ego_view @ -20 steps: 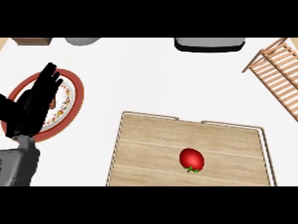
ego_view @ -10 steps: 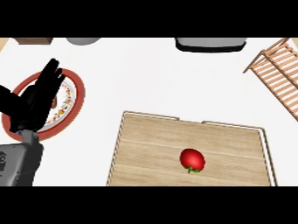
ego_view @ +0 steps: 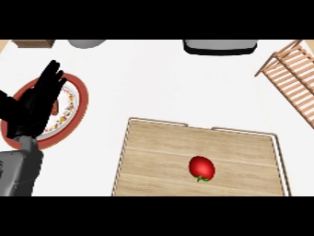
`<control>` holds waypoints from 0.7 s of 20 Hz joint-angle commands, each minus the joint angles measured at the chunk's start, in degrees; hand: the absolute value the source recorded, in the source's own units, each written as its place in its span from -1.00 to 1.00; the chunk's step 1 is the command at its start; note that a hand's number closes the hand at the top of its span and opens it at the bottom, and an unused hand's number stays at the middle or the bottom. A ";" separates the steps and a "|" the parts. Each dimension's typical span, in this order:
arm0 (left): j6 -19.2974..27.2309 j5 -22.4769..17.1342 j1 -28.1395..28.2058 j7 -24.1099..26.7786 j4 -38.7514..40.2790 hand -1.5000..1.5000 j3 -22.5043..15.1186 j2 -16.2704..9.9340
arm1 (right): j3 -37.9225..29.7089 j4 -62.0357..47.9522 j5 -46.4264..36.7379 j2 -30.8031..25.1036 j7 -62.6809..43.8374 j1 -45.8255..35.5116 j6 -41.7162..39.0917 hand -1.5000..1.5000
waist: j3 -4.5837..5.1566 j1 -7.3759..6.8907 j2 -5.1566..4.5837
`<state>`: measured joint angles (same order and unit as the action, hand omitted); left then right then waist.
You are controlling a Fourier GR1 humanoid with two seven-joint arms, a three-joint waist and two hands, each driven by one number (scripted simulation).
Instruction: Pick the lemon from the tray and place it in the tiered shelf
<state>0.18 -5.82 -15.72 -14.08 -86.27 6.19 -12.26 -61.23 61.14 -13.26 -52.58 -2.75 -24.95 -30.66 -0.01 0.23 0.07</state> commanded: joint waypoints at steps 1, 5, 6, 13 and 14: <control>-0.58 -0.17 0.89 -1.02 -1.31 0.00 0.33 -0.78 | -3.63 -8.80 4.56 -7.83 0.14 3.15 -8.35 -1.00 | -0.03 0.17 0.02; -0.34 0.10 2.47 2.02 -0.11 0.00 0.58 0.24 | -9.57 -18.34 5.90 -16.18 8.03 9.87 -13.59 -1.00 | -0.11 1.06 0.06; 0.78 0.20 -0.31 -1.12 -0.23 0.00 -0.38 1.19 | -8.05 -23.14 5.77 -18.00 10.33 8.27 -13.45 -1.00 | -0.14 0.34 -0.12; -1.64 -1.58 3.64 0.65 -2.36 0.00 1.98 -1.02 | -15.31 -29.92 8.33 -22.71 23.66 21.77 -25.26 -1.00 | -0.19 1.36 0.24; 0.03 -0.24 1.21 -1.33 -2.43 0.00 0.59 -0.13 | -12.97 -29.87 7.24 -21.99 26.68 21.25 -24.13 -1.00 | -0.31 1.08 0.10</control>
<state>-0.37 -6.42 -13.77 -13.42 -87.07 7.45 -12.55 -73.48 34.20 -5.69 -72.98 13.90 -8.57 -49.08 -0.20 1.31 0.16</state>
